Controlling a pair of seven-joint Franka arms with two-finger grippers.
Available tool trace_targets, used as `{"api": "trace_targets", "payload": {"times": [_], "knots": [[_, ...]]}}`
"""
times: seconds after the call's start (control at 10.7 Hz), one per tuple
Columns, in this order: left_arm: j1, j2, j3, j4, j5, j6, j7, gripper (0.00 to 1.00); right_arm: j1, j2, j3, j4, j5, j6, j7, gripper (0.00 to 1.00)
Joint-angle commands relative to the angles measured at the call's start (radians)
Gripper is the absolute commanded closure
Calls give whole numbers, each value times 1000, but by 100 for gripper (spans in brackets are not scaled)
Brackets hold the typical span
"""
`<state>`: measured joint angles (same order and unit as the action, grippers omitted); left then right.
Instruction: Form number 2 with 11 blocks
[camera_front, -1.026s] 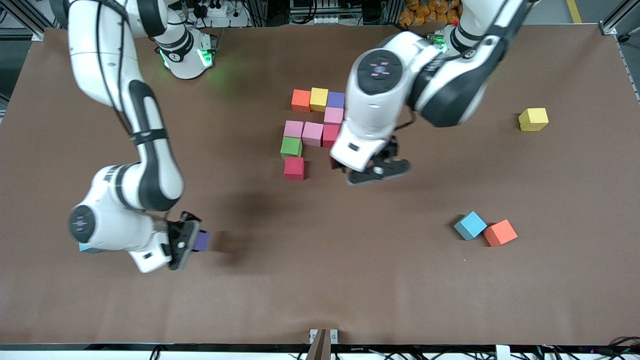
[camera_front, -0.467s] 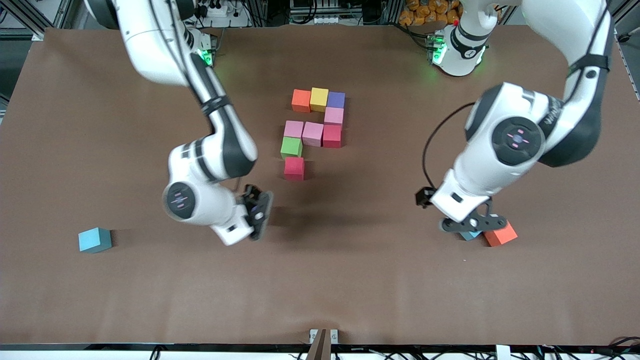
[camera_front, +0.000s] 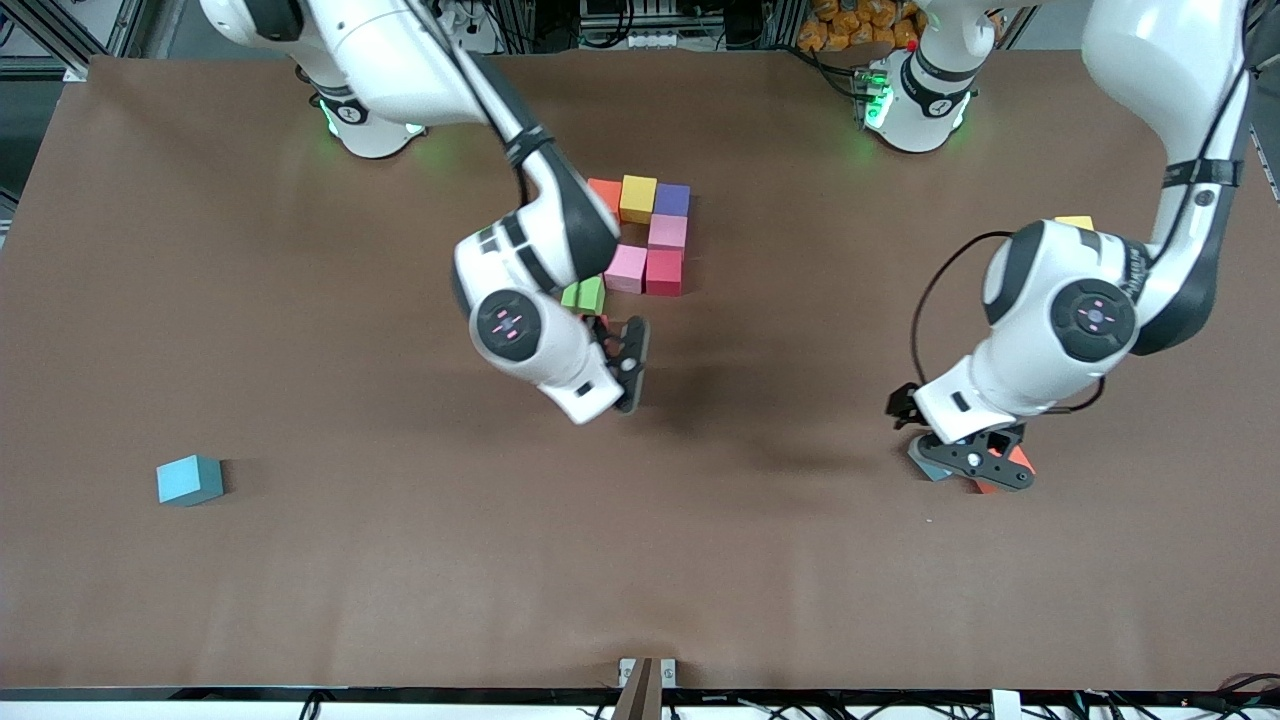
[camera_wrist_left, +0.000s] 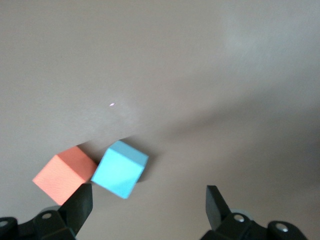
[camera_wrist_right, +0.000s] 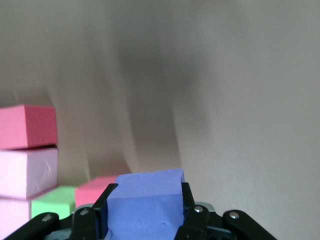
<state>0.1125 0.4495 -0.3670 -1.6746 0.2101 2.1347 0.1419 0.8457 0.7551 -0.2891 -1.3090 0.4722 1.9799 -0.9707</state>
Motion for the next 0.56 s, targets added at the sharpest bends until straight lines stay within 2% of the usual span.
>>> {"api": "trace_targets", "payload": {"times": [0.0, 0.19, 0.47], "knots": [[41, 9, -13, -42, 8, 10, 242, 0, 67, -37, -5, -117, -15, 115, 33, 100], [58, 79, -12, -31, 12, 10, 347, 0, 120, -56, -4, -200, -14, 189, 35, 100], [52, 113, -13, -30, 110, 24, 363, 0, 208, -89, -4, -354, -12, 338, 112, 100]]}}
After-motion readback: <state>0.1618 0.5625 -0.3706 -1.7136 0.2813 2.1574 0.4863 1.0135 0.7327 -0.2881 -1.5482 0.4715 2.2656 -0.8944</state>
